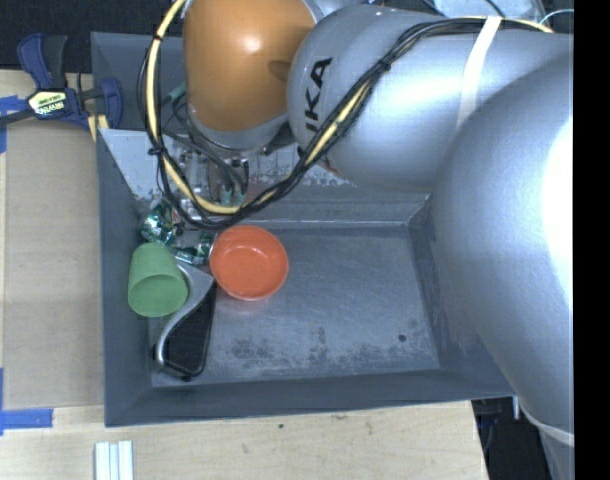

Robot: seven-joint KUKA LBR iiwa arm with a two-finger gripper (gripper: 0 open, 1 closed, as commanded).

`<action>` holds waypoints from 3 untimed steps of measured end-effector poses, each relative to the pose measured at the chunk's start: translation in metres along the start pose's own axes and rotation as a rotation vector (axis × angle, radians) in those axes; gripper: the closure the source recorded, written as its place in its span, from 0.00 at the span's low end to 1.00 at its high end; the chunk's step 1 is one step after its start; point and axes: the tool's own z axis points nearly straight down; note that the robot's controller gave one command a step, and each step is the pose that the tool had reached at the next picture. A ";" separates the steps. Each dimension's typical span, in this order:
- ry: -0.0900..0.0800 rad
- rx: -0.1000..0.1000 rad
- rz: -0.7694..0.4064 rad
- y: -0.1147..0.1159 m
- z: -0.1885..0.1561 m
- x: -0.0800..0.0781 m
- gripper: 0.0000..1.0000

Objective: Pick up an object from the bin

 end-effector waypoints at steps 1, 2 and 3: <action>-0.009 -0.002 0.004 -0.001 -0.006 -0.002 0.00; -0.008 -0.002 0.001 -0.002 -0.006 -0.002 0.00; -0.009 0.000 -0.344 -0.001 0.001 0.003 0.00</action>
Offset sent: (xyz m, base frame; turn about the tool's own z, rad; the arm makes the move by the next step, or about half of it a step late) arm -0.0062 -0.0135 -0.0652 -0.3531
